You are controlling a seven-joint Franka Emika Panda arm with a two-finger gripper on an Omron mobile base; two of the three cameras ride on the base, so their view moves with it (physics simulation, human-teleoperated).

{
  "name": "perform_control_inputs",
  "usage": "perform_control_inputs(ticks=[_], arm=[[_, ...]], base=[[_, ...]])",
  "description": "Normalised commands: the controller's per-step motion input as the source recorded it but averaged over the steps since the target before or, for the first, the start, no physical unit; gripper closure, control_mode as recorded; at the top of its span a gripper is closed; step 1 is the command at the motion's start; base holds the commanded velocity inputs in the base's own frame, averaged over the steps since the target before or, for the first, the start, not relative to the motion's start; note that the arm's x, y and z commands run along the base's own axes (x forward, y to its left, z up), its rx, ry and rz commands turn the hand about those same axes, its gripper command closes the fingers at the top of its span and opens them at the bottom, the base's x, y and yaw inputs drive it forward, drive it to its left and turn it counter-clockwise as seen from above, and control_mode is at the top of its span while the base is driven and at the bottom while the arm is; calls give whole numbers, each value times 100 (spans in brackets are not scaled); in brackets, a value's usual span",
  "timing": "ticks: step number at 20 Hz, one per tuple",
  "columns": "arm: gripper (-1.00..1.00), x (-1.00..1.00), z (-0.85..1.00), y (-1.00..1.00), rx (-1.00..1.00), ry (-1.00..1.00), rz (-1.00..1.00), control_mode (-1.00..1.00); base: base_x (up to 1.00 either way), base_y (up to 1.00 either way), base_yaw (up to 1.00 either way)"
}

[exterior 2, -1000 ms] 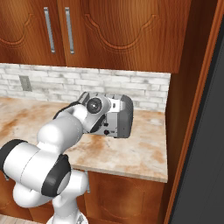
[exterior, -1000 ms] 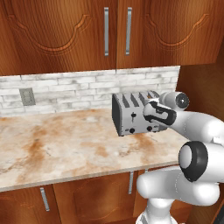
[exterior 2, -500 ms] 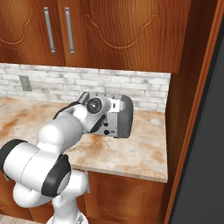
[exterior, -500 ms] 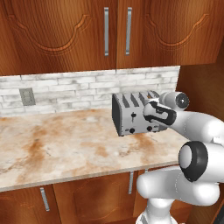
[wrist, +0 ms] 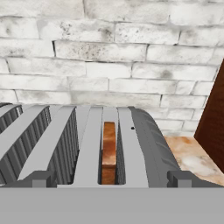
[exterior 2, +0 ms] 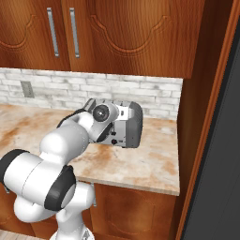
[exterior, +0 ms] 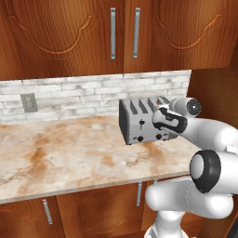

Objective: Start the toaster. Once the lever pops up, take the bread to the plate on the dining counter.

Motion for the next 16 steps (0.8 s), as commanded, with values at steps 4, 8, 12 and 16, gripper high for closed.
perform_control_inputs(ticks=[4, 8, 12, 16], arm=[[-100, 0, 0, 0, 0, 0, 0, -100], [-100, 0, 0, 0, 0, 0, 0, -100], [-100, 0, 0, 0, 0, 0, 0, -100], [-100, 0, 0, 0, 0, 0, 0, -100]], base=[[0, 0, 0], [0, 0, 0], [0, 0, 0], [0, 0, 0]])
